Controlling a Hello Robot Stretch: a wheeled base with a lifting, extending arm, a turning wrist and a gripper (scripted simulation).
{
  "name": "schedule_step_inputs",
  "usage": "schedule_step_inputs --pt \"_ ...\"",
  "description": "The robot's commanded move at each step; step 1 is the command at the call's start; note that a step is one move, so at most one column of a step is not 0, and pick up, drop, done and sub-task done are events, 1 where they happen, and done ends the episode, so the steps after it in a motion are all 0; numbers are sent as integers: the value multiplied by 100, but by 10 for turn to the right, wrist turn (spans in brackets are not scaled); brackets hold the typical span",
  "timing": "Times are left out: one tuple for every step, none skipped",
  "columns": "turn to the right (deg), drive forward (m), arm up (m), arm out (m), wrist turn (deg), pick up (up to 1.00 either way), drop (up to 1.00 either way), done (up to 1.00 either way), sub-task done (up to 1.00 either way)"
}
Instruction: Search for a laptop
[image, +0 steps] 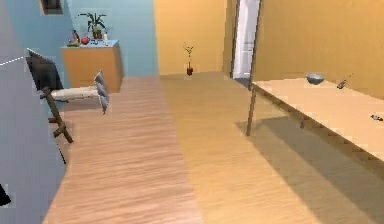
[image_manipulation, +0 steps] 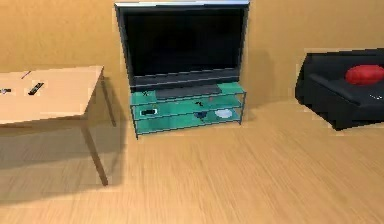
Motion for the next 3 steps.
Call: schedule_step_inputs --pt "0 100 0 0 0 0 0 0 0" --pt "30 0 0 0 0 0 0 0 0" --pt "0 100 0 0 0 0 0 0 0"
